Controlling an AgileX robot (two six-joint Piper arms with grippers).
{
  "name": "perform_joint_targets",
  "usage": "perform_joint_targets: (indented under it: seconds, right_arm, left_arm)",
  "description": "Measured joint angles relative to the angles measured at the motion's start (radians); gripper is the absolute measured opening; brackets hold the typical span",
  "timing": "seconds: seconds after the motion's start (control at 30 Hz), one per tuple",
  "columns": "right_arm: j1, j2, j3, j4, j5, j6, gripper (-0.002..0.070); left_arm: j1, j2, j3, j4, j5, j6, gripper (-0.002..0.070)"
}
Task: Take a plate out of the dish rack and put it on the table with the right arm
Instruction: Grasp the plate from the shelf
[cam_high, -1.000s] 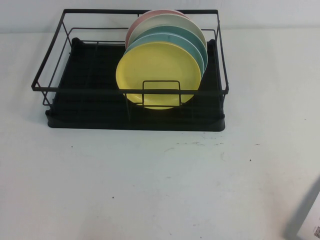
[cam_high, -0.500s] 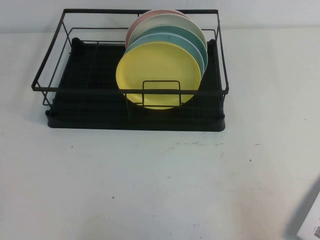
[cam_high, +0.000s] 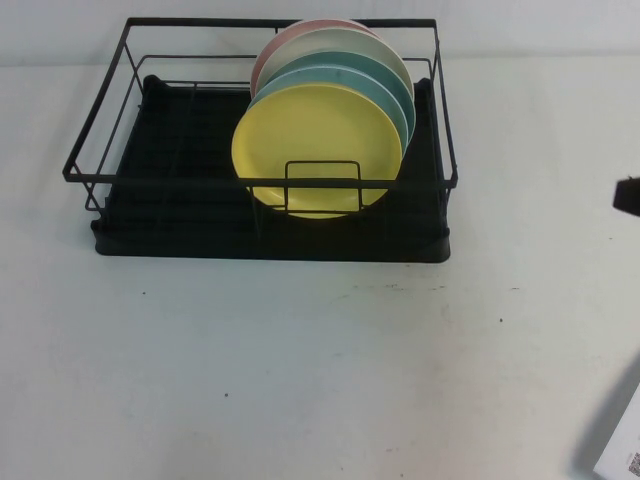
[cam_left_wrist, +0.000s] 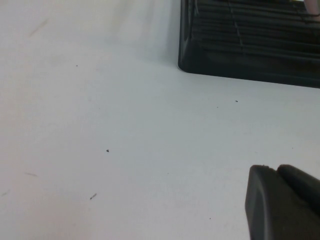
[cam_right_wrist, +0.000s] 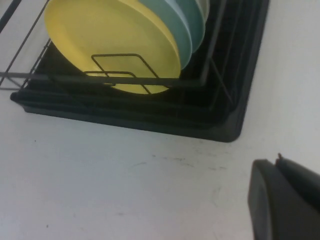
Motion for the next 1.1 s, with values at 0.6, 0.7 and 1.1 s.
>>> perform_joint_targets:
  seconds: [0.6,0.7,1.1]
  right_arm:
    - [0.392,0.629,-0.697,-0.267,0.115,-0.186,-0.0004]
    - [0.399,0.664,-0.731,-0.248,0.113,-0.293,0.0053]
    - [0.408,0.756,-0.747,-0.132,-0.077,-0.635,0.0324]
  left_arm:
    - [0.0,0.0,0.0,0.0,0.0,0.0,-0.0004]
    - [0.0,0.0,0.0,0.0,0.0,0.0,-0.0004]
    - [0.0,0.0,0.0,0.0,0.0,0.0,-0.0004]
